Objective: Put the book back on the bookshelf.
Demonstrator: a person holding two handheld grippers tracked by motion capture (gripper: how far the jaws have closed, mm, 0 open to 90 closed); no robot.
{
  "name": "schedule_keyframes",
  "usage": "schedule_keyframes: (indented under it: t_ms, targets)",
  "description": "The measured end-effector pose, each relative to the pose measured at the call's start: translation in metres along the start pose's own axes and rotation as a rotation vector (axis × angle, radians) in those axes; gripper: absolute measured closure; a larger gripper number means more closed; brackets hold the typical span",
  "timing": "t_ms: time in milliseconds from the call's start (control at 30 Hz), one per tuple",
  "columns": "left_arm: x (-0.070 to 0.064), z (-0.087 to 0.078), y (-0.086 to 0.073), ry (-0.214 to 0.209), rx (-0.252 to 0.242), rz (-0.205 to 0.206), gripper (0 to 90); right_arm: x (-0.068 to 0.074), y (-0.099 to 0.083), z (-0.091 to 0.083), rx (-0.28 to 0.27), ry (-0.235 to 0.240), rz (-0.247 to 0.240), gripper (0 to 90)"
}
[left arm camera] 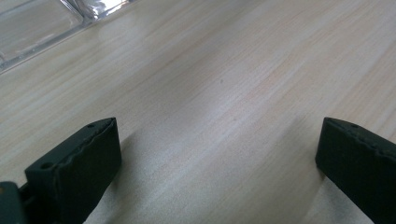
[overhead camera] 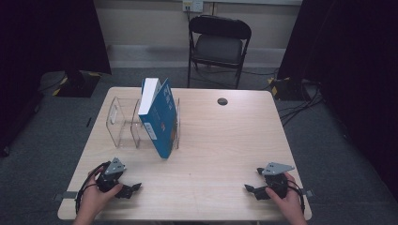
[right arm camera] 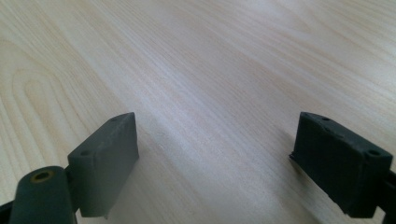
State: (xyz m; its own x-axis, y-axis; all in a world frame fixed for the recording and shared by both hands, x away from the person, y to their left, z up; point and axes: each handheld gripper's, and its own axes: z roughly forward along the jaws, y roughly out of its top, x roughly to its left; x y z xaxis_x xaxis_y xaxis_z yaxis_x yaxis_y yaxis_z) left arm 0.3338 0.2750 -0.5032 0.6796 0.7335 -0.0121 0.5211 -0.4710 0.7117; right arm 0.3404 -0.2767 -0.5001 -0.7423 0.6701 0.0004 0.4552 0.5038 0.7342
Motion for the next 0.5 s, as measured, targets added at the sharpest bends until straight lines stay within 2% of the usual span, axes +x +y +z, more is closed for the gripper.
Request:
schedule_keyframes:
  t_ms: [500]
  targets:
    - [-0.0003, 0.0001, -0.0002, 0.003, -0.002, -0.001, 0.0, 0.0000, 0.0008, 0.0009, 0.000, 0.005, -0.002, 13.0]
